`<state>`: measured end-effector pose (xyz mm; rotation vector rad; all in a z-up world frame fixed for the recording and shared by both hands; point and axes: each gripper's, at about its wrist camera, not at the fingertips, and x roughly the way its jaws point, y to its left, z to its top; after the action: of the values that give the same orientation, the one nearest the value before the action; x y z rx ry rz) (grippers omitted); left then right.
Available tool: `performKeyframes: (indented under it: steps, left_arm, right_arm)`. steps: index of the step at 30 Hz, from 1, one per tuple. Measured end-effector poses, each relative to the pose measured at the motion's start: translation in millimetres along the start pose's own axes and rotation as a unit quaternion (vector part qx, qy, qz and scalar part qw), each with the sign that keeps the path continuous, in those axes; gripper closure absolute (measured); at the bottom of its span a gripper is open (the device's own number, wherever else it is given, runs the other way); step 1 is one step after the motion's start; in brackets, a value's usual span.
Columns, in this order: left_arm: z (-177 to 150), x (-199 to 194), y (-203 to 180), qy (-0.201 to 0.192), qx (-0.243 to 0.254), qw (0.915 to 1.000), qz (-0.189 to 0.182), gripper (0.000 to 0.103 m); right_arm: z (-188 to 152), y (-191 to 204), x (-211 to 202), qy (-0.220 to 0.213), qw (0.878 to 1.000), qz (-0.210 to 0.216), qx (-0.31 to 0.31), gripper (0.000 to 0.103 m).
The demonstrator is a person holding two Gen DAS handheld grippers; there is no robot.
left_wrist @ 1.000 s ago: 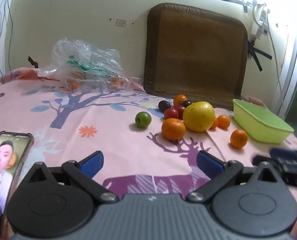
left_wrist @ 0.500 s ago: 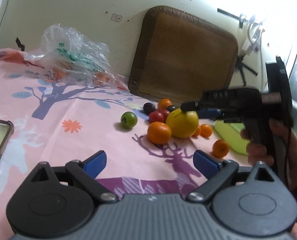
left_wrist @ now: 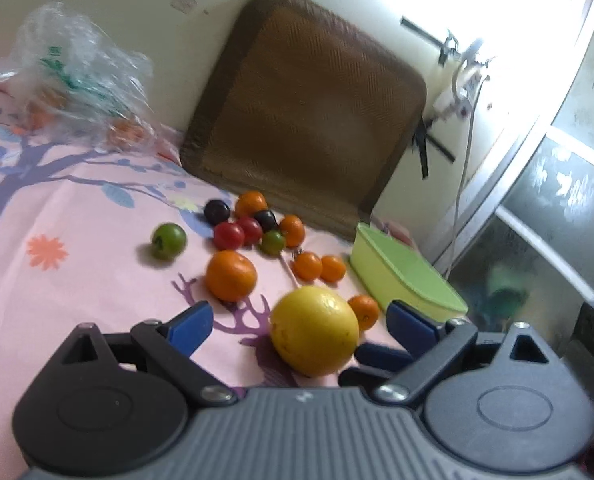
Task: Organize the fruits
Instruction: 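Grasp the yellow grapefruit with the left gripper, then carry the grapefruit into the light-green bowl and open the left gripper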
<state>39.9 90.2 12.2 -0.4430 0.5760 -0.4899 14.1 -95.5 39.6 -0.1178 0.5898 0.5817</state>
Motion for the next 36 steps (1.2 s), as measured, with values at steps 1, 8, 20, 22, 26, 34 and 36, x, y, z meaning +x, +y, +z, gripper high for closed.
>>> performKeyframes:
  steps: [1,8,20,22,26,34,36]
  left_arm:
    - [-0.6,5.2,-2.3,0.009,0.004,1.0000,-0.001,0.015]
    - [2.7,19.2,-12.7,0.028,0.010,0.9996,-0.004,0.023]
    - [-3.4,22.7,-20.6,0.055,0.031,0.9978,0.017,0.042]
    - [-6.3,18.9,-18.8,0.060,0.024,0.9978,0.014,0.042]
    - [-3.8,16.0,-26.5,0.061,0.026,0.9975,0.023,0.043]
    - [18.0,68.8,-110.9,0.069,0.124,0.9892,-0.037,0.042]
    - [23.8,98.1,-134.9,0.076,0.140,0.9853,-0.061,0.041]
  right_arm:
    - [-1.3,-0.7,-0.7,0.001,1.000,0.001,0.003,0.061]
    - [-10.6,-5.0,-7.3,0.000,1.000,0.002,0.016,0.059]
    - [-5.5,-22.2,26.0,0.009,0.997,0.040,0.059,0.036]
    - [-5.6,-21.8,36.3,0.016,0.996,0.053,0.073,0.037]
    - [-8.4,-15.8,19.6,-0.016,0.998,0.031,0.054,0.038]
    - [-12.5,-73.1,-38.0,-0.089,0.989,-0.102,0.052,0.038]
    - [-12.0,-95.1,-46.3,-0.091,0.985,-0.138,0.053,0.038]
